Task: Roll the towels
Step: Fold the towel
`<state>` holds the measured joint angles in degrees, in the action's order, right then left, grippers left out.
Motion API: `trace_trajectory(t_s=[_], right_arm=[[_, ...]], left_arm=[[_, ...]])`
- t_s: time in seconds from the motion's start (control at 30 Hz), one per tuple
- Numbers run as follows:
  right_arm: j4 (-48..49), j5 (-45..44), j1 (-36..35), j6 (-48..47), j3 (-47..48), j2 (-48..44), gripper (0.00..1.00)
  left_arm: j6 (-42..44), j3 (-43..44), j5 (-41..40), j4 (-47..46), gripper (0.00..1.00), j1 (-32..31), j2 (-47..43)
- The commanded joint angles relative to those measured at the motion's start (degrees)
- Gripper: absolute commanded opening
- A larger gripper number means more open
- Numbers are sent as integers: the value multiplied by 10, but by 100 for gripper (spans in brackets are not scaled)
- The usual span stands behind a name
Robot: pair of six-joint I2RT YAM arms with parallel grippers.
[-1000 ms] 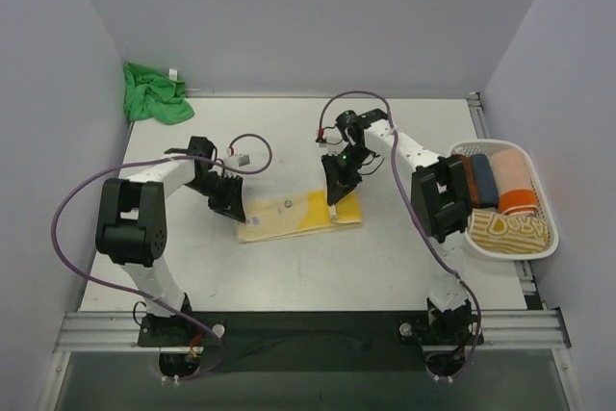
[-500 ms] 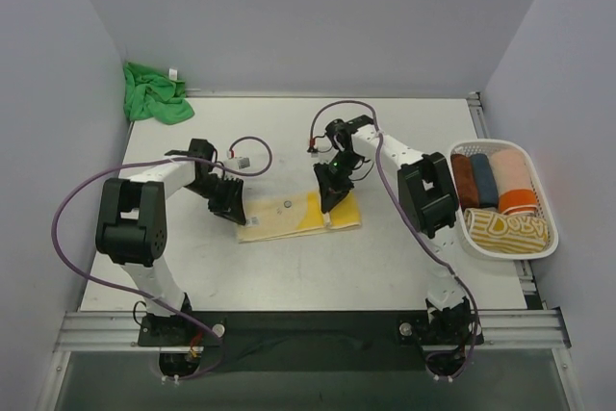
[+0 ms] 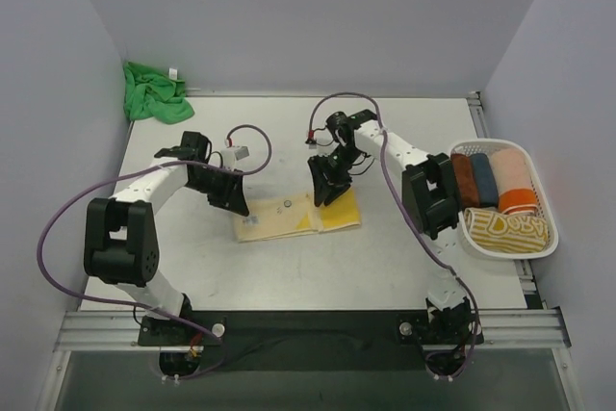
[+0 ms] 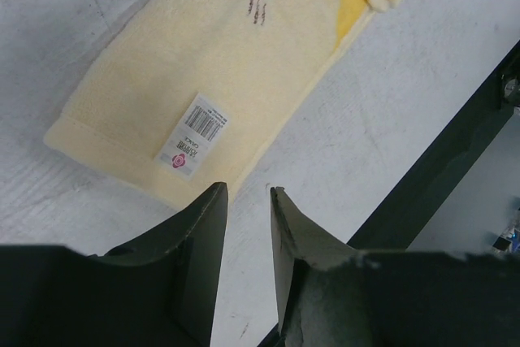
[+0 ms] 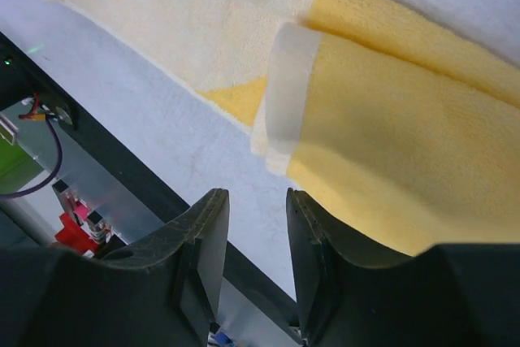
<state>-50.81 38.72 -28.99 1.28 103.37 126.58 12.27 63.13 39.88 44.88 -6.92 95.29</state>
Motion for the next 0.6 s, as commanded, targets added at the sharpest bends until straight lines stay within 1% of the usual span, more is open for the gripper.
trace_trajectory(t_s=[0.0, 0.13, 0.27, 0.4, 0.5, 0.57], right_arm=[[-26, 18, 38, -8, 21, -75, 34], [-25, -17, 75, -36, 35, -40, 24], [-19, -36, 90, -52, 39, 6, 20], [-7, -37, 91, -51, 22, 41, 18], [1, -37, 91, -50, -4, 43, 16], [4, -36, 93, -46, -23, 35, 15]], left_arm=[[21, -7, 13, 5, 38, -9, -29], [28, -20, -16, 9, 29, -24, -8], [36, -16, -57, 6, 23, -54, 11], [38, -4, -99, 6, 21, -75, 41], [38, 10, -124, 9, 20, -75, 67], [55, 23, -143, 17, 19, -75, 95]])
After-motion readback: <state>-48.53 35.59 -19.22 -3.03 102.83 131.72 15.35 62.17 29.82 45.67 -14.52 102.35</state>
